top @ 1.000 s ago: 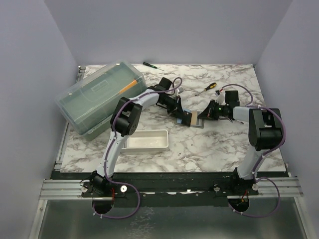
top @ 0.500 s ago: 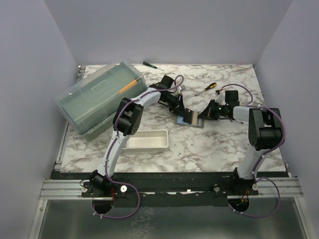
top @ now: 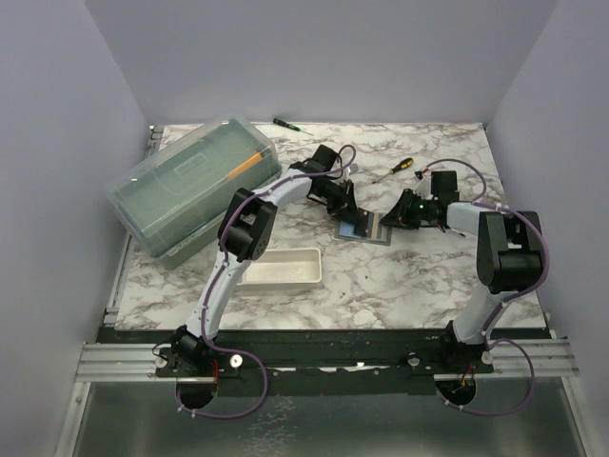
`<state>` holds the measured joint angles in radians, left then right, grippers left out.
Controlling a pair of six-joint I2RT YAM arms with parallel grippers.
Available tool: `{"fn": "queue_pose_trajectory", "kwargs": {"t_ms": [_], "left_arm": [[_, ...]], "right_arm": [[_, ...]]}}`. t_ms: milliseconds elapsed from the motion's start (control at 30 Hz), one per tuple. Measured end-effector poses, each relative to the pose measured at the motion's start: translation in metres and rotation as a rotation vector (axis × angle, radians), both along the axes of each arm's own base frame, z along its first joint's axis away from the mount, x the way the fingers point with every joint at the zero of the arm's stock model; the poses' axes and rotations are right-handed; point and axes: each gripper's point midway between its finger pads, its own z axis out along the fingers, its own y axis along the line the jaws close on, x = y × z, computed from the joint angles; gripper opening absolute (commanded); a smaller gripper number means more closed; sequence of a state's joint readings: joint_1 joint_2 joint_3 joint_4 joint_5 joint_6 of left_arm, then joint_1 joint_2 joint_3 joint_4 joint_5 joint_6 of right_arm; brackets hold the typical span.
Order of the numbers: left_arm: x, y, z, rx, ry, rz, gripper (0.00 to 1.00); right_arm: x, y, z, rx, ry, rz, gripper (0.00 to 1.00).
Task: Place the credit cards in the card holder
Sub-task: Insert the credit card into the card holder.
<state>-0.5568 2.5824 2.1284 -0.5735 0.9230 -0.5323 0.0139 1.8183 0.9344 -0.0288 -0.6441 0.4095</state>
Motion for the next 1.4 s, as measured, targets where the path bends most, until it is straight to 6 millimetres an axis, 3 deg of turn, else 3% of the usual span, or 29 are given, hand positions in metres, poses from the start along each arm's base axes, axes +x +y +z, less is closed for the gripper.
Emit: {"fn": "queue_pose_trajectory", "kwargs": {"t_ms": [133,267,433,633,733,833,1133,1400], "left_arm": [[-0.001,0.000,-0.001,0.057,-0.040,0.030,0.28],[-0.002,-0.004,0.002,0.111,-0.096,0.054,0.34],[-0.003,-0.013,0.001,0.184,-0.175,0.082,0.40],[-0.004,-0.027,0.002,0.273,-0.280,0.119,0.53],[-0.002,-0.026,0.003,0.313,-0.323,0.141,0.55],[-0.001,-0.022,0.003,0.341,-0.355,0.153,0.66],[0.009,-0.012,0.006,0.387,-0.399,0.188,0.68],[-0.002,-0.024,0.006,0.403,-0.433,0.169,0.76]], "right_arm": [[-0.001,-0.010,0.002,-0.061,0.001,-0.035,0.23],[-0.005,-0.018,-0.007,-0.105,0.027,-0.057,0.20],[-0.007,-0.017,-0.008,-0.101,0.029,-0.055,0.11],[-0.007,-0.016,-0.008,-0.089,0.023,-0.050,0.09],[-0.008,-0.017,-0.008,-0.087,0.021,-0.051,0.08],[-0.008,-0.016,-0.008,-0.082,0.020,-0.047,0.07],[-0.014,-0.014,-0.014,-0.076,0.039,-0.036,0.07],[-0.015,-0.013,-0.014,-0.070,0.041,-0.031,0.07]]}}
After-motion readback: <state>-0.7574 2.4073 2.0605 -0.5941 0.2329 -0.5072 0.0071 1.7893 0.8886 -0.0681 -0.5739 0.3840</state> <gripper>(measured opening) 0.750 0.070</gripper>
